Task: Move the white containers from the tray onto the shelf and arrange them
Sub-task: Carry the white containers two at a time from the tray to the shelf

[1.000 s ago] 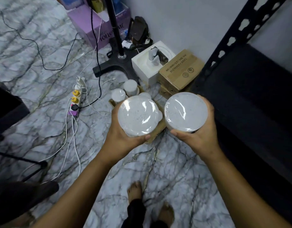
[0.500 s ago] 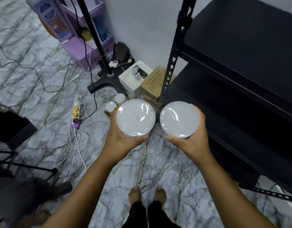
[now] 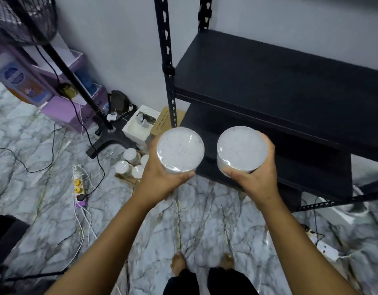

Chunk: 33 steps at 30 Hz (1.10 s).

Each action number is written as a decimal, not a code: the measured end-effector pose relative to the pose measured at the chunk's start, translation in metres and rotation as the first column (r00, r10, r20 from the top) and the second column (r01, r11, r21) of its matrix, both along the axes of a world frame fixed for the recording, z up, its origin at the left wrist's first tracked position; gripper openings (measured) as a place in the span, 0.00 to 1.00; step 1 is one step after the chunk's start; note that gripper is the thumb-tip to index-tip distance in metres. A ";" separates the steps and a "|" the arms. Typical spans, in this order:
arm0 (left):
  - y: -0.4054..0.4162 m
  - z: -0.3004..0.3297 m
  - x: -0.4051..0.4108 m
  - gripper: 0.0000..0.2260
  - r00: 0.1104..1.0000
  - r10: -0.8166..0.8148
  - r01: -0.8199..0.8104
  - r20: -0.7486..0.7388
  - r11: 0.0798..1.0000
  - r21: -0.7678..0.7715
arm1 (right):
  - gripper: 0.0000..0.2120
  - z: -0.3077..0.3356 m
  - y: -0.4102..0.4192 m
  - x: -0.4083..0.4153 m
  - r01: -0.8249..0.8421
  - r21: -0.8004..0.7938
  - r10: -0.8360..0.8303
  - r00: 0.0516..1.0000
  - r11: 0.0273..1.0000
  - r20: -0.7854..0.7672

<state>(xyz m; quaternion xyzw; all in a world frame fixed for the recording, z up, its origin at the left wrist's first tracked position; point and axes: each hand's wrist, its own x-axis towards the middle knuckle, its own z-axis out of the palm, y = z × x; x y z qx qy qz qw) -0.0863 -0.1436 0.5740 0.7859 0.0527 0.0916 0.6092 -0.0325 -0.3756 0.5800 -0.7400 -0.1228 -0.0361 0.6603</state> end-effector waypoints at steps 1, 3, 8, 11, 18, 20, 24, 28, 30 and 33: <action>-0.007 0.005 0.004 0.41 1.000 -0.023 0.023 0.006 1.000 -0.003 | 0.47 0.004 -0.010 -0.001 0.030 0.001 -0.030 1.000 1.000 0.002; -0.022 0.014 0.013 0.42 0.998 -0.062 0.062 0.017 0.998 -0.001 | 0.46 0.011 -0.030 -0.004 0.079 0.003 -0.079 0.997 0.997 0.006; -0.079 0.030 0.037 0.43 0.986 -0.148 0.149 0.083 0.989 -0.005 | 0.44 0.029 -0.089 -0.001 0.183 0.016 -0.183 0.983 0.983 0.013; -0.122 0.035 0.049 0.42 0.984 -0.153 0.155 0.086 0.988 -0.008 | 0.45 0.037 -0.131 0.005 0.205 0.009 -0.205 0.978 0.979 0.025; -0.228 0.050 0.073 0.41 0.976 -0.186 0.193 0.115 0.979 -0.059 | 0.41 0.058 -0.231 0.017 0.247 -0.009 -0.247 0.968 0.969 0.050; -0.254 0.053 0.081 0.40 0.976 -0.182 0.192 0.118 0.979 -0.072 | 0.41 0.062 -0.257 0.021 0.252 -0.012 -0.251 0.967 0.968 0.055; -0.301 0.061 0.095 0.39 0.972 -0.206 0.218 0.114 0.970 -0.104 | 0.42 0.065 -0.304 0.030 0.284 -0.049 -0.281 0.958 0.958 0.055; -0.337 0.065 0.110 0.39 0.958 -0.264 0.275 0.111 0.956 -0.100 | 0.41 0.067 -0.336 0.043 0.323 -0.073 -0.320 0.946 0.944 0.042; -0.350 0.065 0.122 0.39 0.952 -0.293 0.301 0.094 0.948 -0.098 | 0.39 0.069 -0.350 0.053 0.342 -0.083 -0.341 0.940 0.936 0.027; -0.368 0.064 0.142 0.38 0.946 -0.315 0.321 0.072 0.943 -0.085 | 0.39 0.069 -0.366 0.071 0.366 -0.100 -0.365 0.931 0.925 0.023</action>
